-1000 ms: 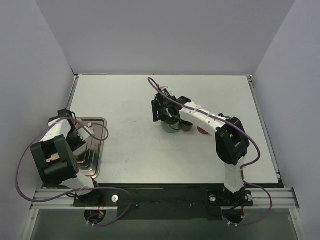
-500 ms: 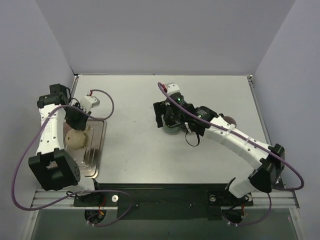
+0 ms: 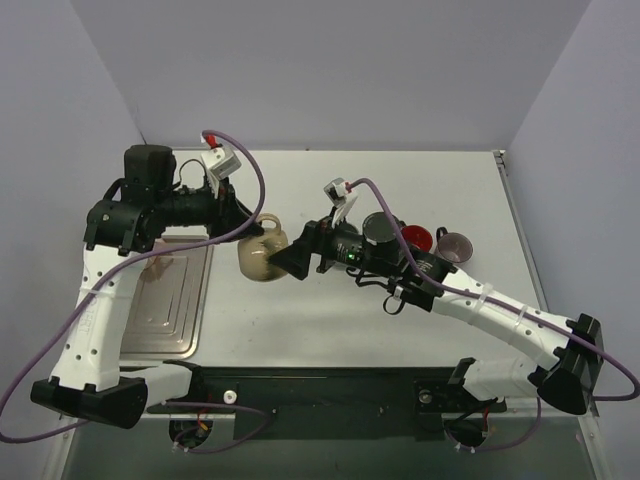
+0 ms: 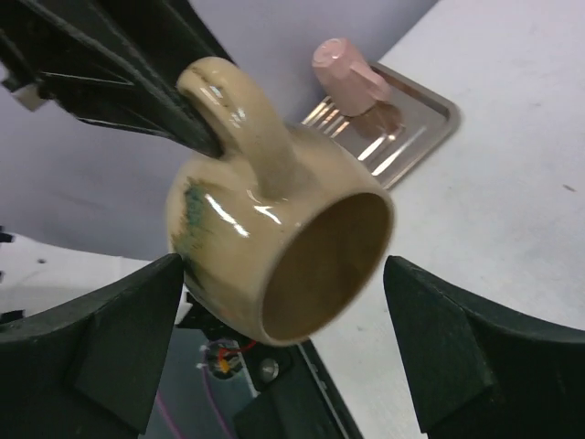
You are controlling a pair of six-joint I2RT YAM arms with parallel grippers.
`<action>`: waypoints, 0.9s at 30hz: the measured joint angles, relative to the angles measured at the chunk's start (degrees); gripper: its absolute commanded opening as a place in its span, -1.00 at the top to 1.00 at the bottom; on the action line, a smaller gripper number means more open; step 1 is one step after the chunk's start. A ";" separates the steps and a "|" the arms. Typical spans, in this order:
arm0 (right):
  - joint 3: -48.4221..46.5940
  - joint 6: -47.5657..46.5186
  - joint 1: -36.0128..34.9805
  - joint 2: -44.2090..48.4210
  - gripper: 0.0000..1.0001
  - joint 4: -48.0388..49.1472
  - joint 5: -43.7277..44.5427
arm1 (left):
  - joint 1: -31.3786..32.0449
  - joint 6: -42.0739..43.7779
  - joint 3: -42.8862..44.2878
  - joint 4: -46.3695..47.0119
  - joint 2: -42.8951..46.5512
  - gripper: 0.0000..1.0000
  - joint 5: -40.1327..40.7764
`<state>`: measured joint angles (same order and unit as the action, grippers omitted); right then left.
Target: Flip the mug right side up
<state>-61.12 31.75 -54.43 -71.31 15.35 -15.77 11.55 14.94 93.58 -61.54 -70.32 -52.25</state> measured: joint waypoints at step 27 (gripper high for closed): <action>4.24 -1.57 2.58 -8.37 1.00 -27.91 19.04 | -8.63 8.83 -3.37 9.01 -10.49 -0.80 31.63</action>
<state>-56.88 30.17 -51.86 -79.68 -12.56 3.27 2.92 23.77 90.21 -52.53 -80.82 -20.62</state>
